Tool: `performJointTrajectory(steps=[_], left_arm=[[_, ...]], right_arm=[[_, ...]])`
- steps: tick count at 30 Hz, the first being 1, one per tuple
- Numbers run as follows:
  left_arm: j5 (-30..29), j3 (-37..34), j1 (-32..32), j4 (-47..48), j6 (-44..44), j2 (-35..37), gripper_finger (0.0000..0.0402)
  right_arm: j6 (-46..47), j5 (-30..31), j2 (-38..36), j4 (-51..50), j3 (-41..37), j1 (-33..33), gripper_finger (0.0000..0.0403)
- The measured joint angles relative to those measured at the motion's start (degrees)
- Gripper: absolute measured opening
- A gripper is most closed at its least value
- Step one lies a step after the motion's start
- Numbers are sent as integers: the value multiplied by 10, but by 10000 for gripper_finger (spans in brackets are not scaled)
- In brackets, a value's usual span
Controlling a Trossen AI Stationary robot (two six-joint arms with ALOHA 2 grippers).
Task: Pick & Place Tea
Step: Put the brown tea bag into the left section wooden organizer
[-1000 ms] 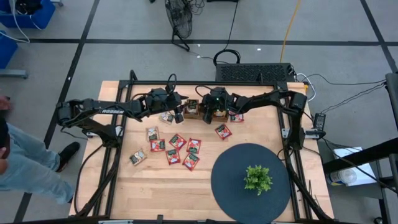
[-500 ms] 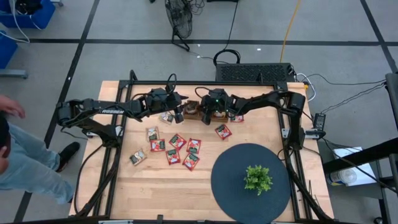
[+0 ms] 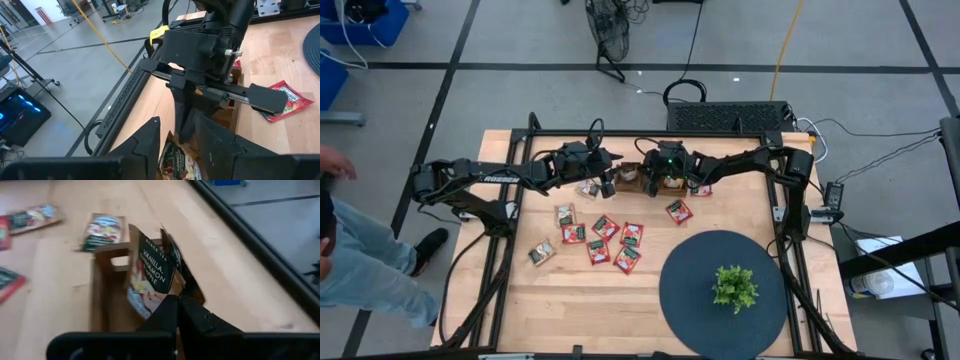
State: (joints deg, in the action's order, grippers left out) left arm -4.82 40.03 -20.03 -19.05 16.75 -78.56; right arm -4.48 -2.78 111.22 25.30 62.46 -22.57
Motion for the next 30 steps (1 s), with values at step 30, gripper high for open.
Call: performJointTrajectory(steps=[30], left_arm=[[0, 0, 0, 0, -5, 0, 129]], right_arm=[[-44, 47, -2, 70, 0, 24, 80]])
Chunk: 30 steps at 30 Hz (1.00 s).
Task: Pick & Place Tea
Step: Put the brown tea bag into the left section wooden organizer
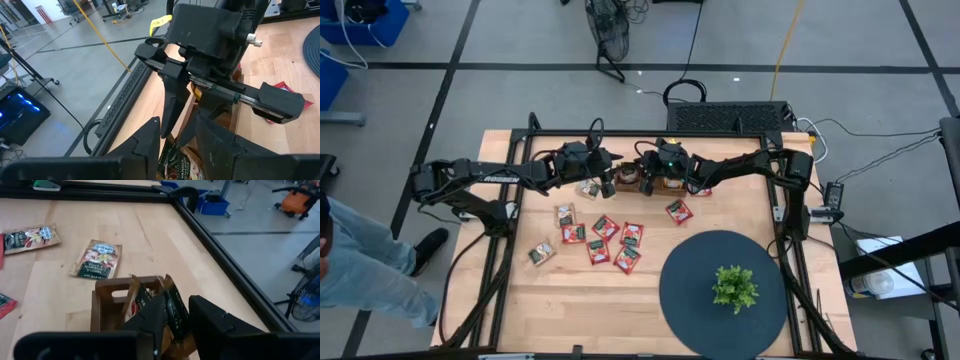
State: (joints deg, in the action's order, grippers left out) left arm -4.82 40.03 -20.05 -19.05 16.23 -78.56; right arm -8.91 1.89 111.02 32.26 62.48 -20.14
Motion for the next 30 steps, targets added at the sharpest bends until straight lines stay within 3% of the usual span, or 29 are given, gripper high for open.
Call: performJointTrajectory(steps=[6, 12, 16, 21, 24, 28, 30], left_arm=[[0, 0, 0, 40, -28, 0, 129], [-45, 0, -5, 237, -48, 0, 129], [-68, 5, -19, 371, -142, 0, 130], [23, 25, -87, 465, -267, 0, 130], [49, 25, -137, 468, -300, -1, 130], [157, 26, -205, 492, -320, -9, 130], [182, 26, -223, 499, -321, -14, 130]], right_arm=[[6, -3, -18, -6, 0, 2, 81], [-22, -5, -124, -140, 0, 30, 86], [-25, -6, -200, -223, -3, 56, 90], [-32, -6, -256, -209, -49, 87, 99], [-36, -6, -270, -158, -85, 99, 103], [-29, -5, -271, -111, -123, 109, 102], [-28, -5, -271, -108, -133, 113, 101]])
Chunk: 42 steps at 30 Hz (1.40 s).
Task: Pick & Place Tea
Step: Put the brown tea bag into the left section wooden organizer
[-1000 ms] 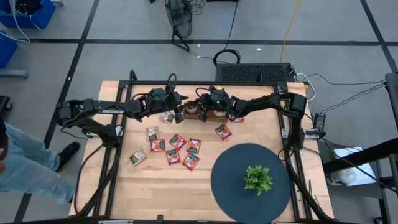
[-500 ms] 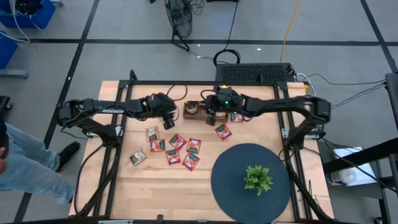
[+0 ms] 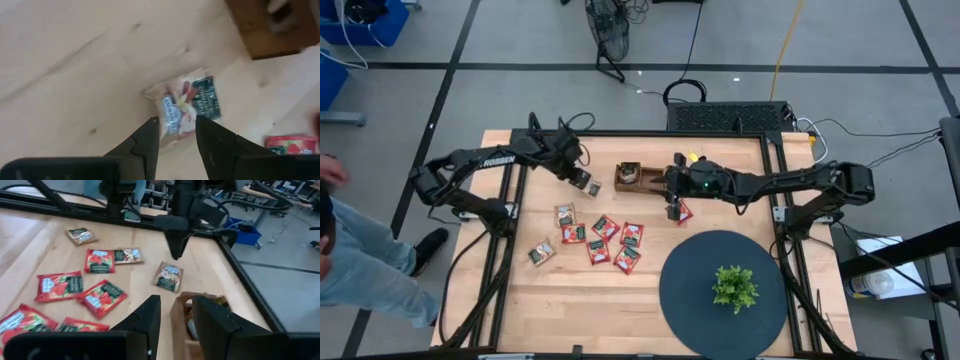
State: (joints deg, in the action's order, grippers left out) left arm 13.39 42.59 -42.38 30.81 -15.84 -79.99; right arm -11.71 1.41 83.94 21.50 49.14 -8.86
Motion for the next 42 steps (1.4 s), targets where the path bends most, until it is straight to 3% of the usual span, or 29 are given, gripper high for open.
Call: performJointTrajectory(steps=[8, 18, 23, 35, 39, 42], left_arm=[[-10, 0, 0, 22, -7, -43, 136], [10, 3, 5, 17, 3, -97, 219], [36, 2, 5, 2, 28, -98, 231], [71, -1, 17, -24, 33, -101, 194], [71, -1, 16, -24, 31, -101, 159], [63, -1, 17, -26, 37, -101, 108]], right_arm=[[5, 0, 0, 2, -16, 7, 106], [5, -1, 0, 3, -17, 7, 107], [5, -1, 0, 1, -17, 7, 107], [5, -1, 0, 1, -17, 7, 107], [6, -1, 0, 1, -17, 7, 107], [14, -1, 0, 1, -17, 7, 106]])
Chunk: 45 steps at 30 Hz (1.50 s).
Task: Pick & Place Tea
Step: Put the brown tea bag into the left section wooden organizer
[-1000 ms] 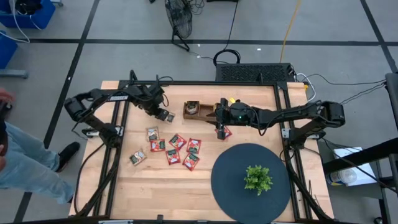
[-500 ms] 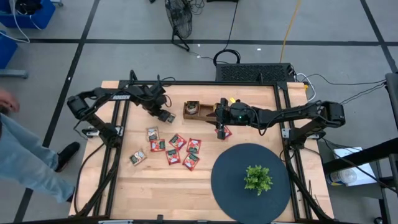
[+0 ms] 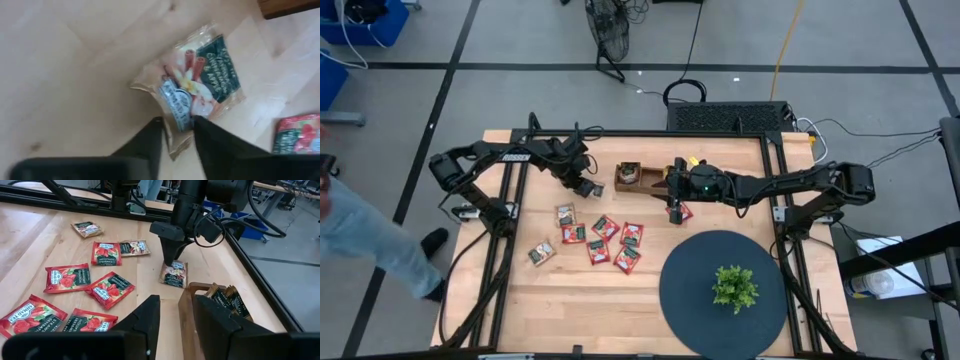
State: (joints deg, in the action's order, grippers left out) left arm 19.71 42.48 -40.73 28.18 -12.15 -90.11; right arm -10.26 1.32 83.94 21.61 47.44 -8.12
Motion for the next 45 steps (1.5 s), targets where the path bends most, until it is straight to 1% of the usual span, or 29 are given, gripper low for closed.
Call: performJointTrajectory(steps=[3, 4, 5, 7, 9, 12, 14, 16, 20, 22, 24, 28, 31, 34, 38, 41, 45], left_arm=[[-16, 0, 2, -8, 33, 0, 32], [-16, 0, 3, -13, 45, 0, 17], [-17, 0, 4, -17, 59, 0, 13], [-25, 0, 11, -24, 85, 4, 8], [-52, 0, 24, -30, 92, 17, 5], [-117, 0, 49, -33, 99, 53, 4], [-171, 0, 72, -30, 104, 88, 4], [-224, 0, 102, -30, 110, 125, 3], [-307, 1, 172, -39, 144, 185, 2], [-340, 15, 209, -30, 166, 194, 2], [-370, 46, 241, 0, 180, 190, 2], [-458, 140, 294, 65, 185, 137, 1], [-517, 224, 322, 116, 213, 79, 1], [-559, 301, 339, 167, 254, 6, 1], [-636, 384, 353, 235, 311, -101, 1], [-685, 418, 352, 275, 318, -167, 1], [-695, 435, 352, 277, 323, -218, 1]], right_arm=[[8, 0, 0, -2, 0, 0, 103], [8, 0, 0, -4, 0, 0, 103], [8, 0, 0, -6, 0, 0, 103], [8, 0, 0, -10, 0, 0, 103], [9, 0, 0, -13, 0, 0, 102], [21, 1, 0, -8, -9, 0, 100], [30, 1, 0, -3, -23, 0, 100], [44, 1, 0, 6, -40, 0, 100], [76, 1, 0, 36, -77, 0, 98], [91, 1, 0, 60, -92, 1, 98], [102, 2, 0, 84, -104, 4, 98], [107, 1, 0, 104, -113, 13, 96], [107, 1, 0, 103, -113, 19, 96], [107, 1, 0, 101, -113, 26, 95], [107, 1, 0, 94, -113, 31, 94], [105, 1, -6, 88, -114, 31, 94], [98, 1, -12, 69, -114, 31, 93]])
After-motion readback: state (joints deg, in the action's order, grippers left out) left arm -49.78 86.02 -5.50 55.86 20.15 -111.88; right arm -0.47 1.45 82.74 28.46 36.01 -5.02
